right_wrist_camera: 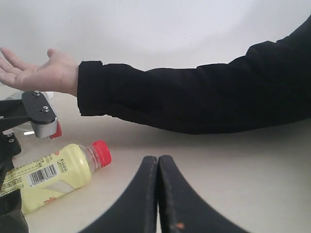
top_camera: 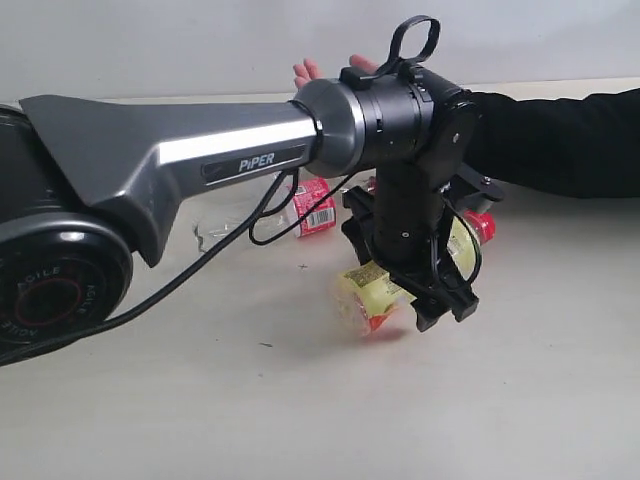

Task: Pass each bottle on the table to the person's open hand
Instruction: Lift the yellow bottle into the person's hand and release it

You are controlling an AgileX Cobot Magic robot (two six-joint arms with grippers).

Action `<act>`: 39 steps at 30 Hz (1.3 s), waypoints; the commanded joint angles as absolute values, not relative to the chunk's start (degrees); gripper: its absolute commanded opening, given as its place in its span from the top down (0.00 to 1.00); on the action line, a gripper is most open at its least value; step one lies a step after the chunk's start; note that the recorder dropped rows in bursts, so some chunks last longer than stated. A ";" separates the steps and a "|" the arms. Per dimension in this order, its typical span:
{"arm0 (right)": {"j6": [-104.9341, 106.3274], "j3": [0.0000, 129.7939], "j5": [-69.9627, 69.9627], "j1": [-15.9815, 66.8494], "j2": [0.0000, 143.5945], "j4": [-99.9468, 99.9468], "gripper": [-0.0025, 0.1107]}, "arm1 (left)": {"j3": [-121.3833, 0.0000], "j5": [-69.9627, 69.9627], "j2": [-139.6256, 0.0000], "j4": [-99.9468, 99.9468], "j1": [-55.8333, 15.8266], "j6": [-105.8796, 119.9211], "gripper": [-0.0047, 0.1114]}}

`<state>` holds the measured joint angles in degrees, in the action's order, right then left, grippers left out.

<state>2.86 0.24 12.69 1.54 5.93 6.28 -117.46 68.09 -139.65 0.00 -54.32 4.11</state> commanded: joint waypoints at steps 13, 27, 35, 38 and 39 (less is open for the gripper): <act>2.93 0.00 12.30 1.30 6.06 5.96 0.98 | -117.30 69.96 -136.79 0.00 -54.42 2.66 0.96; 2.93 0.00 12.30 1.30 6.06 5.96 0.98 | -118.97 66.19 -119.05 8.36 -50.31 -23.18 0.96; 2.93 0.00 12.30 1.30 6.06 5.96 0.98 | -123.22 65.64 -124.04 -18.00 -39.52 -26.53 0.96; 2.93 0.00 12.30 1.30 6.06 5.96 0.98 | -123.22 63.38 -126.41 -27.32 -36.88 -26.23 0.96; 2.93 0.00 12.30 1.30 6.06 5.96 0.98 | -123.22 61.92 -126.97 -28.18 -36.58 -26.23 0.96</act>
<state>2.86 0.24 12.69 1.54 5.93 6.28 -122.68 65.08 -125.67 -22.17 -38.03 -25.87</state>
